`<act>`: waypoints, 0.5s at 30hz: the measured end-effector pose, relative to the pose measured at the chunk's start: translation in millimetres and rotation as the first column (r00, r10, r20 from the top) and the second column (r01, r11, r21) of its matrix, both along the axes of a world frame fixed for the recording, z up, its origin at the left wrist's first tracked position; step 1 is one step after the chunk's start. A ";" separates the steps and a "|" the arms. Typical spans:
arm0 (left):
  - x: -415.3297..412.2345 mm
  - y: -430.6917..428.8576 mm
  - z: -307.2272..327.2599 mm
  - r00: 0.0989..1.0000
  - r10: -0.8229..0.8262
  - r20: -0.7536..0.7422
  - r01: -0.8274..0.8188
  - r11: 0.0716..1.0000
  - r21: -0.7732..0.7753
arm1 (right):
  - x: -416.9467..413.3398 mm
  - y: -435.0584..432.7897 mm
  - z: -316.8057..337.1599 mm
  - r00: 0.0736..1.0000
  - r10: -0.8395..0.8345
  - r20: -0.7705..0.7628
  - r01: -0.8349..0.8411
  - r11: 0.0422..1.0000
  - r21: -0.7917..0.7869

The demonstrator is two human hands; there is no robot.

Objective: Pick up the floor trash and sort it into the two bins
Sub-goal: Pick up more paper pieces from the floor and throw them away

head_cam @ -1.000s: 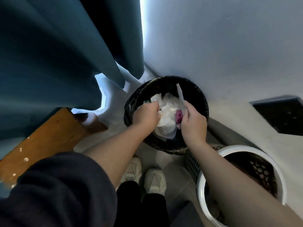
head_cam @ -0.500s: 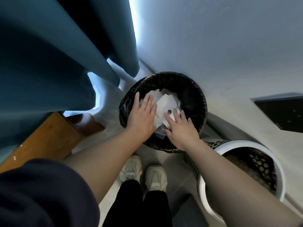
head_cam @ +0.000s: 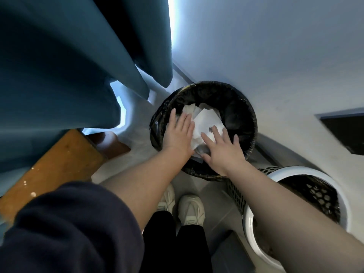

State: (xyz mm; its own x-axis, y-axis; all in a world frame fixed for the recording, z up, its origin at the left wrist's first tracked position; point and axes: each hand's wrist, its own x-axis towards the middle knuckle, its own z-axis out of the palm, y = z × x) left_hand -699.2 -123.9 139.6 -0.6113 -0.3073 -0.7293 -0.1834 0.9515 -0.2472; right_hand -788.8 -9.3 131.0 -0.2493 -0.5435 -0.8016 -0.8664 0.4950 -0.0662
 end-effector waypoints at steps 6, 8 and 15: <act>51.9 10.1 128.2 0.966 0.238 -0.101 -0.231 0.970 0.071 | 14.1 10.0 124.1 0.998 0.014 -0.059 -0.018 0.998 -0.060; 72.7 14.4 173.8 0.926 0.347 -0.145 -0.335 0.937 0.102 | 24.4 11.0 166.4 0.996 0.023 -0.084 -0.032 0.994 -0.109; 159.7 42.8 291.1 0.744 0.604 -0.286 -0.589 0.795 0.147 | 87.8 5.6 273.1 0.985 0.087 -0.148 -0.129 0.945 -0.301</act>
